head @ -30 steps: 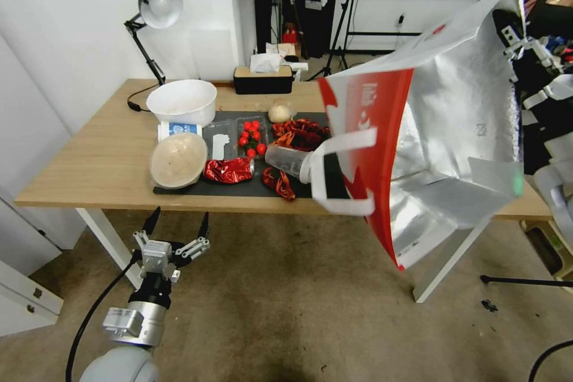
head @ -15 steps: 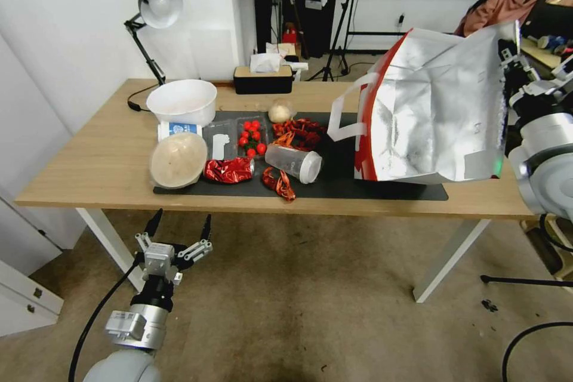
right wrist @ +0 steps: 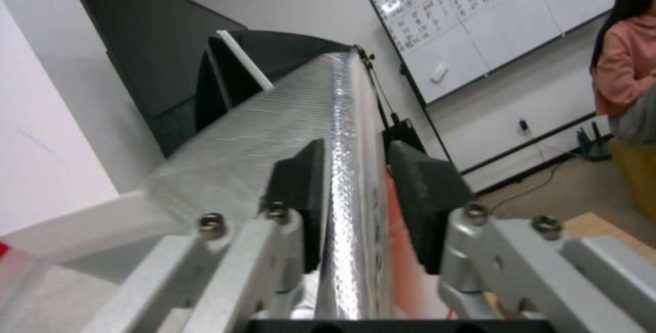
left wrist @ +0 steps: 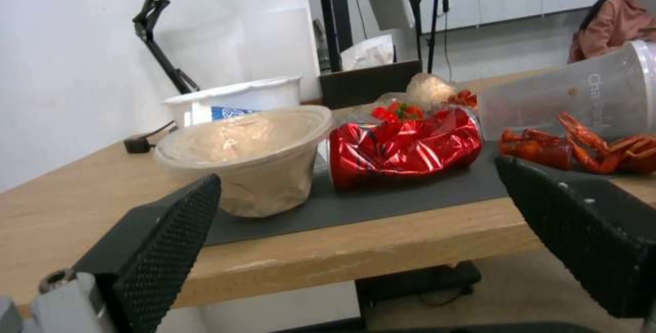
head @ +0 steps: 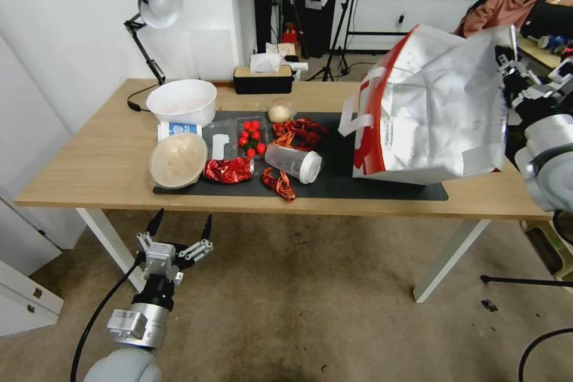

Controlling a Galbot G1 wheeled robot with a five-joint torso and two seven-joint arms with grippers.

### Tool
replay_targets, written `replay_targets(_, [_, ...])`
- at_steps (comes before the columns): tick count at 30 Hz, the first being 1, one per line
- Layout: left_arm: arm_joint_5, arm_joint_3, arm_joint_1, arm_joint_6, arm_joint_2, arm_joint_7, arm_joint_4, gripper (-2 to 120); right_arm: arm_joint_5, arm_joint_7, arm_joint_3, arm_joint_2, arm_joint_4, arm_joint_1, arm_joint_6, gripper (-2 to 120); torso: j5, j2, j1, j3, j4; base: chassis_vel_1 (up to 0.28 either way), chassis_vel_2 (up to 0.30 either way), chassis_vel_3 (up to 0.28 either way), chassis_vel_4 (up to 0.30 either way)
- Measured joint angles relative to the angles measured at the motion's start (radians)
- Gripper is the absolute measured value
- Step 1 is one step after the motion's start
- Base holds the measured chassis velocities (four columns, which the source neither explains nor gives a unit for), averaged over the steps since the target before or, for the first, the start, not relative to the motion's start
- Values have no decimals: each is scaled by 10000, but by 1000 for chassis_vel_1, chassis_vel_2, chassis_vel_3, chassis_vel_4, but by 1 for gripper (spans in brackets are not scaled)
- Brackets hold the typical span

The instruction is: Pick up the food delivery bag from the floor and place it on the table.

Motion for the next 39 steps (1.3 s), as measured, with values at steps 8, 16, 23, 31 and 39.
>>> replay_targets(8, [-21,14,-39,-10,19,0,38,100,-89,-357,113,-115,-36,-57,0,57,0,-1,0,0,0,0,0,0,0])
replay_targets(16, [-40,28,-62,-137,24,-74,85,100,-255,-800,481,-122,138,-529,-8,87,0,-1,0,-1,-1,0,0,0,0])
replay_targets(23, [-55,27,-79,-208,20,-135,85,100,-891,-1260,1176,24,802,-1422,-45,100,-2,0,0,-1,-1,0,0,0,0])
replay_targets(31, [-169,-52,-50,-365,23,-138,100,100,-3801,-828,1862,751,2249,-3126,-264,100,-1,-1,-1,-2,-3,0,0,0,0])
replay_targets(39, [-292,-150,-51,-503,91,-163,126,100,-6076,-905,1968,2091,3130,-4162,-306,100,0,-1,-2,-2,1,0,0,0,0])
